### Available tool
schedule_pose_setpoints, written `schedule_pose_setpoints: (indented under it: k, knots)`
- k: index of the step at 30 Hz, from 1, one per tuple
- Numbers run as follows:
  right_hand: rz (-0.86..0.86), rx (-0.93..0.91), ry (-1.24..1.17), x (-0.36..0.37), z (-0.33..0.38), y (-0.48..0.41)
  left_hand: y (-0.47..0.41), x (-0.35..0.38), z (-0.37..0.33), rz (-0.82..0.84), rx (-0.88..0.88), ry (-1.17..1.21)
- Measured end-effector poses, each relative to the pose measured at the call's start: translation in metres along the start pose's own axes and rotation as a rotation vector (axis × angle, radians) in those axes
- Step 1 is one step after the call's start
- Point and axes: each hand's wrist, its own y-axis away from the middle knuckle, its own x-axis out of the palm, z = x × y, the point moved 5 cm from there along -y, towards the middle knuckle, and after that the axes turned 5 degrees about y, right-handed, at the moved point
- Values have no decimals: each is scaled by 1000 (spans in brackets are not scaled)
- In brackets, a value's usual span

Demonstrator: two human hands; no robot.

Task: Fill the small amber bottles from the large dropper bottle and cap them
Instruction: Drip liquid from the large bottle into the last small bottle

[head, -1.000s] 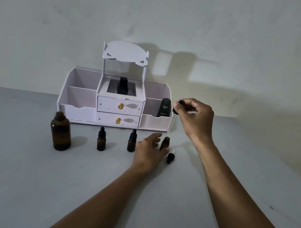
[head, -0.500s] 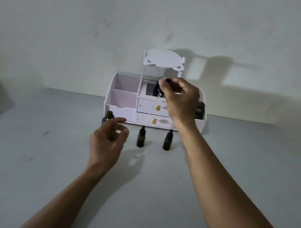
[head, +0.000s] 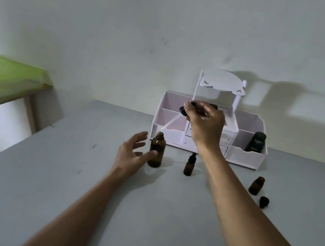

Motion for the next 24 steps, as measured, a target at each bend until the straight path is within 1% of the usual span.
schedule_pose_setpoints:
  k: [4,7,12,18,20,24]
  knots:
    - [13,-38,39,5,-2,0,-10,6,3,79,-15,11]
    - [55,-60,71,11,-2,-2,-15,9,7,118,-8,17]
    - [208,-107,185,30,-2,-2,-14,13,7,175,5,25]
    - [411,-27,355,52,-30,9,-15,13,10,179,-2,39]
    - [432,-20,407,55,-39,15,-15,13,11,172,-2,43]
    - [412,-15,414,54,-44,19,-15,14,11,170,4,42]
